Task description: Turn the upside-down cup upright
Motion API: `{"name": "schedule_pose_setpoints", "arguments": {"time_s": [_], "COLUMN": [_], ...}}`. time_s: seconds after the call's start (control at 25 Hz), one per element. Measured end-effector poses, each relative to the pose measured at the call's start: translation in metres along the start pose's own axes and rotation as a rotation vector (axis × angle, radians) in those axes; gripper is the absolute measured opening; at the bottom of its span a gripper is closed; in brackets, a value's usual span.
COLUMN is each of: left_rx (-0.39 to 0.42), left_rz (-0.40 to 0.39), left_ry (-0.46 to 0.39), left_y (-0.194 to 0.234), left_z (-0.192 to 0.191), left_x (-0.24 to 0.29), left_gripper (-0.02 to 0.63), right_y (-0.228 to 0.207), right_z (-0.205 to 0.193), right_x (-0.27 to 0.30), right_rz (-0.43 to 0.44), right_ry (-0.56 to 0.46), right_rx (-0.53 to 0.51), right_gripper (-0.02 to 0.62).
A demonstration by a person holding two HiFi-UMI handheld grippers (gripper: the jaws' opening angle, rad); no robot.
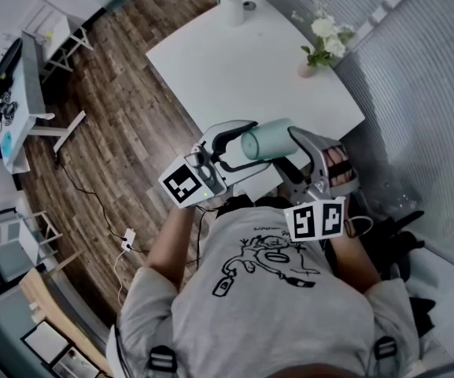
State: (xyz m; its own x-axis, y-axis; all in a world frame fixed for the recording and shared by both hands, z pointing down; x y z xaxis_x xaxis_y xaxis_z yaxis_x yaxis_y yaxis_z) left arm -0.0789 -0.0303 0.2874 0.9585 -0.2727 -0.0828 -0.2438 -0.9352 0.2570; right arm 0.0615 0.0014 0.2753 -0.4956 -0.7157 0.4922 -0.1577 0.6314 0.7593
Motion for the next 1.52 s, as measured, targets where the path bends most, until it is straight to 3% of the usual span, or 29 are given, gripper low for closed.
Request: {"name": "schedule_pose_setpoints", "arguments": {"time_s": [1.0,1.52], "left_rx": [0.025,0.022], "left_rz": [-0.005,0.006], "left_ry": [-0.025,0.009], "left_y": [-0.012,-0.011], "left_z": [0.006,-0.004], "left_x": [0.003,0.009], "left_gripper": [0.288,0.286], "right_y": [0.019,0.033], "right_z": [-0.020,-0.032], "right_x": [0.005,0.014], "right_rz": [0.047,0.065], "right_ry": [-0.281,-0.361], "right_rx": [0.471,0.596], "right_gripper": [0.316,0.316]}}
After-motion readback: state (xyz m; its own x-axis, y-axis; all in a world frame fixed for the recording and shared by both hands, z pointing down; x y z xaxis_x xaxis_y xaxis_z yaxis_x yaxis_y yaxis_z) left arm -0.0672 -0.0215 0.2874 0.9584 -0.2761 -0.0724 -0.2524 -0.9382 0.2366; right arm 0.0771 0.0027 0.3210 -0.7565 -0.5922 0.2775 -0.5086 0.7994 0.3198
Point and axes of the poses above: the fingertips, and each gripper's own axes: x forward along the fingers, y to its left, z out of its top, the point moved 8 cm from there along -x, backward along the fingers, and after that the axes turned 10 degrees about -x, right-handed, at the moved point
